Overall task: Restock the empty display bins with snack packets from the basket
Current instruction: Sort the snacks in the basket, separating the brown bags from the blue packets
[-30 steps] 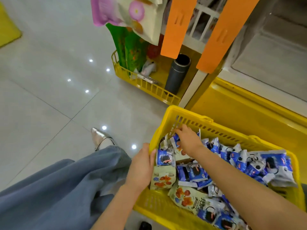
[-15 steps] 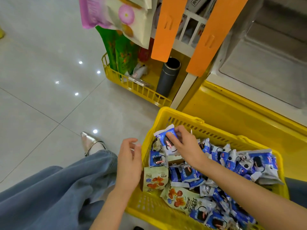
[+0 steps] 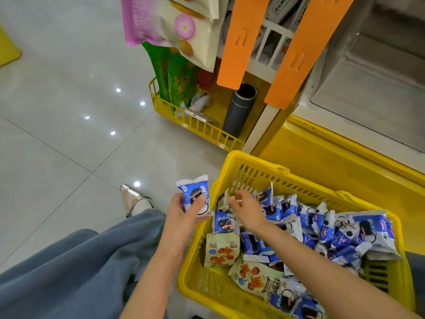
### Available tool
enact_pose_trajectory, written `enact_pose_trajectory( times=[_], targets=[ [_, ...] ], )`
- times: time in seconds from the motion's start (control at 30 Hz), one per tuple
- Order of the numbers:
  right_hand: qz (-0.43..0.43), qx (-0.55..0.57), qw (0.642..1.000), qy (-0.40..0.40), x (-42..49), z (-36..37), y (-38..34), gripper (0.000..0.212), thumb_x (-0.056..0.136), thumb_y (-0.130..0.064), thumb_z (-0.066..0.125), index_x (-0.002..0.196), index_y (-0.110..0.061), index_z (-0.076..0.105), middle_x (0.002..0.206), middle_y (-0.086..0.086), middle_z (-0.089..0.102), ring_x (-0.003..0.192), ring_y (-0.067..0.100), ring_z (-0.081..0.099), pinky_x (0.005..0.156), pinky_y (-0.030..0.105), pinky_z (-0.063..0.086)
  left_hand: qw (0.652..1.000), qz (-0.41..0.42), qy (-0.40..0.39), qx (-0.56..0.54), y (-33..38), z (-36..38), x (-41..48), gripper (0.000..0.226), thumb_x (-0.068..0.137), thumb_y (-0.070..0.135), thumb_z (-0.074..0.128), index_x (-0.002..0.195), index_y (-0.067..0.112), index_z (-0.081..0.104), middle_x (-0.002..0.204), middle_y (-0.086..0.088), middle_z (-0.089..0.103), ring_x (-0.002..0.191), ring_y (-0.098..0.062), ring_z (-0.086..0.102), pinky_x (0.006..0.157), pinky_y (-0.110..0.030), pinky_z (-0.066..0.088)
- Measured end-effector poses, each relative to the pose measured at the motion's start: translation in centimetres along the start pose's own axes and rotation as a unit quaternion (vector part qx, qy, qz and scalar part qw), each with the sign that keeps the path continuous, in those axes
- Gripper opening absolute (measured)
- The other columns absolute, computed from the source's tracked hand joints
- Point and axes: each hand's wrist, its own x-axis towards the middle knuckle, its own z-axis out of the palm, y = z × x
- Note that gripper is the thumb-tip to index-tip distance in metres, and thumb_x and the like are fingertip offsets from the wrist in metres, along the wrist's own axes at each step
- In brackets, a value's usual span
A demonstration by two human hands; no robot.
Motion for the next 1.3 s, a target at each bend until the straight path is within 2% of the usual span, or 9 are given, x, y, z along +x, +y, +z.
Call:
enact_pose_trajectory(
  times=[0.17,0.27,0.43,0.6,0.73,0.8,0.93,1.1,1.3],
  targets=[
    [0.041,-0.003,0.999,0.031,2.3,3.3,0.9,0.025,0.095,-0.03,0.053,0.085,-0.007,0.052,0.077,0.008,0.052,0.072,0.021,0.05,0.058,0.027,0.033,1.0,-0.004,0.007,-0.007,0.1,-0.6,0.3,0.022,0.088,0.022,0.06,0.109,0.017,0.055,0.102,-0.006,0.069,0.084,-0.022,0.071,0.069,-0.026,0.056],
    [0.034,-0.028,0.998,0.05,2.6,2.8,0.9,0.028,0.095,-0.021,0.051,0.07,-0.009,0.05,0.065,0.006,0.05,0.07,0.023,0.05,0.059,0.028,0.031,0.999,-0.018,0.006,-0.027,-0.1,-0.9,0.7,0.023,0.091,0.022,0.056,0.113,0.018,0.054,0.106,-0.005,0.068,0.085,-0.023,0.071,0.065,-0.021,0.056],
    [-0.044,-0.031,0.998,0.044,0.6,-1.1,0.8,0.013,0.097,-0.013,0.046,0.089,-0.009,0.055,0.067,0.002,0.052,0.061,0.017,0.049,0.058,0.03,0.039,0.996,-0.059,-0.022,-0.069,0.0,-0.6,0.8,0.027,0.092,0.019,0.053,0.119,0.017,0.051,0.112,-0.01,0.065,0.086,-0.022,0.07,0.075,-0.03,0.058],
    [-0.147,-0.006,0.974,0.17,-3.3,-5.5,-1.0,0.01,0.097,-0.018,0.049,0.097,-0.014,0.058,0.058,-0.009,0.046,0.045,0.005,0.042,0.045,0.014,0.03,0.994,-0.076,-0.065,-0.047,-0.3,0.7,0.0,0.024,0.095,0.022,0.049,0.118,0.017,0.053,0.113,-0.011,0.066,0.081,-0.022,0.071,0.088,-0.044,0.053],
    [-0.247,0.035,0.959,0.137,-7.5,-6.0,-3.3,0.032,0.094,-0.011,0.054,0.124,-0.021,0.057,0.101,-0.011,0.067,0.085,-0.01,0.059,0.074,0.01,0.048,0.981,-0.112,-0.132,-0.083,-0.2,2.6,-1.1,0.042,0.092,0.038,0.043,0.125,0.013,0.051,0.116,-0.012,0.065,0.093,-0.023,0.069,0.076,-0.039,0.058],
    [-0.327,-0.045,0.941,0.075,-9.2,-5.1,-3.6,0.039,0.091,-0.003,0.056,0.127,-0.019,0.056,0.131,-0.011,0.053,0.123,0.002,0.049,0.105,0.018,0.038,0.973,-0.115,-0.168,-0.104,-0.3,2.7,-1.5,0.045,0.086,0.045,0.043,0.119,0.018,0.058,0.114,-0.01,0.067,0.101,-0.025,0.066,0.076,-0.039,0.058],
    [-0.418,-0.079,0.905,-0.021,-10.6,-4.0,-2.6,0.034,0.092,-0.01,0.056,0.125,-0.018,0.058,0.143,-0.008,0.043,0.138,0.007,0.031,0.114,0.018,0.022,0.975,-0.092,-0.169,-0.111,-0.1,1.5,-1.9,0.046,0.08,0.039,0.056,0.118,0.013,0.061,0.106,-0.007,0.07,0.095,-0.018,0.067,0.07,-0.031,0.055],
    [-0.252,0.07,0.963,0.069,-7.5,-3.7,-1.1,0.025,0.096,-0.02,0.049,0.116,-0.033,0.052,0.115,-0.014,0.057,0.107,-0.001,0.054,0.089,0.016,0.044,0.987,-0.083,-0.098,-0.098,0.9,1.1,-1.7,0.05,0.08,0.027,0.061,0.126,0.01,0.053,0.113,-0.016,0.066,0.103,-0.032,0.064,0.09,-0.047,0.05],
    [-0.034,-0.089,0.995,-0.039,-2.0,-0.5,3.4,0.047,0.095,-0.024,0.054,0.136,-0.006,0.039,0.137,0.01,0.044,0.125,0.024,0.043,0.1,0.03,0.036,0.987,-0.103,-0.084,-0.092,1.2,0.8,-1.3,0.04,0.089,0.027,0.055,0.126,0.012,0.051,0.111,-0.016,0.067,0.101,-0.032,0.065,0.084,-0.045,0.054]
  ],
)
